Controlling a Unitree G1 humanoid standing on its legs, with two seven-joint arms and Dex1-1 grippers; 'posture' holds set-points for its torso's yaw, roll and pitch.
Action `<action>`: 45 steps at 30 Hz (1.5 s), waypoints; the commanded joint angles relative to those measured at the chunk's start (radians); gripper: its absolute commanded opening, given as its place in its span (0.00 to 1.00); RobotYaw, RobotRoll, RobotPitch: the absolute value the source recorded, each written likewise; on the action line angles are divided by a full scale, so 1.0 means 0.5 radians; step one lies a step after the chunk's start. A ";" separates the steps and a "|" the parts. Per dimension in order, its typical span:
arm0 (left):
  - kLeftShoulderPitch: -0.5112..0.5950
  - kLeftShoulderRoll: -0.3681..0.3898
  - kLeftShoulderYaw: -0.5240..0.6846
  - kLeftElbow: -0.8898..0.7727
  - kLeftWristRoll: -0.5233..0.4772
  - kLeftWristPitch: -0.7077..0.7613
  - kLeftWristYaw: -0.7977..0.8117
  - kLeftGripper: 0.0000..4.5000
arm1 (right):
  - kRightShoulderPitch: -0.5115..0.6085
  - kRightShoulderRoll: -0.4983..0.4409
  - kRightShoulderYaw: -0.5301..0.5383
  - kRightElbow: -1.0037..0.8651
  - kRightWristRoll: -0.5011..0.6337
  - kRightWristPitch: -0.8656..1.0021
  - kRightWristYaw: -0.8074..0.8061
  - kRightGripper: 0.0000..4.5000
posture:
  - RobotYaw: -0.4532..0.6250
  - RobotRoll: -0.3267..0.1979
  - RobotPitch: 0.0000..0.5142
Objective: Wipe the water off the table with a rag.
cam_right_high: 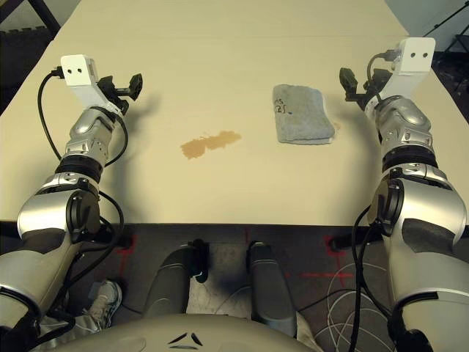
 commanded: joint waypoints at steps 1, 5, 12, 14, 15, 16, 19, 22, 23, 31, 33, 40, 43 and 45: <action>-0.024 0.004 -0.012 0.017 0.025 0.031 -0.010 1.00 | -0.008 -0.034 -0.007 0.030 -0.003 -0.005 -0.011 0.99 | 0.25 0.62 0.50; -0.035 0.000 -0.020 0.028 0.029 0.031 -0.024 1.00 | -0.003 -0.041 -0.013 0.024 0.003 -0.012 -0.008 0.99 | 0.24 0.62 0.48; -0.098 0.042 -0.033 0.036 0.029 0.067 -0.119 1.00 | -0.109 -0.130 -0.070 0.022 0.078 0.193 0.047 0.99 | 0.23 0.62 0.46; -0.131 0.085 -0.069 0.016 0.042 0.114 -0.286 1.00 | -0.176 -0.204 -0.073 0.051 0.106 0.475 0.125 0.99 | 0.24 0.62 0.47; -0.140 0.108 -0.081 0.007 0.043 0.136 -0.359 1.00 | -0.197 -0.226 -0.067 0.057 0.110 0.583 0.160 0.99 | 0.25 0.62 0.46; -0.169 0.146 -0.102 -0.003 0.048 0.168 -0.471 1.00 | -0.228 -0.269 -0.042 0.075 0.100 0.774 0.227 0.99 | 0.26 0.62 0.46; -0.246 0.251 -0.146 -0.010 0.057 0.250 -0.726 1.00 | -0.288 -0.347 0.003 0.096 0.087 1.197 0.390 0.99 | 0.27 0.62 0.45; -0.339 0.346 -0.210 -0.028 0.079 0.332 -1.001 1.00 | -0.341 -0.398 0.018 0.112 0.092 1.549 0.508 0.99 | 0.29 0.62 0.46; -0.372 0.369 -0.236 -0.038 0.084 0.365 -1.107 1.00 | -0.361 -0.411 0.032 0.117 0.086 1.681 0.557 0.99 | 0.29 0.62 0.46; -0.476 0.434 -0.396 -0.181 0.104 0.630 -1.696 1.00 | -0.377 -0.407 0.190 0.091 -0.006 2.099 0.842 0.99 | 0.31 0.62 0.48; -0.462 0.444 -0.439 -0.231 0.111 0.693 -1.809 1.00 | -0.378 -0.403 0.256 0.086 -0.044 2.148 0.924 0.99 | 0.31 0.62 0.49; -0.393 0.486 -0.548 -0.355 0.142 0.819 -2.043 1.00 | -0.358 -0.424 0.460 0.078 -0.154 2.249 1.175 0.99 | 0.30 0.62 0.52; -0.347 0.524 -0.614 -0.409 0.174 0.853 -2.148 1.00 | -0.331 -0.420 0.470 0.080 -0.145 2.300 1.216 0.99 | 0.30 0.62 0.52; -0.322 0.554 -0.659 -0.446 0.195 0.870 -2.217 1.00 | -0.317 -0.411 0.463 0.077 -0.133 2.328 1.227 0.99 | 0.30 0.62 0.52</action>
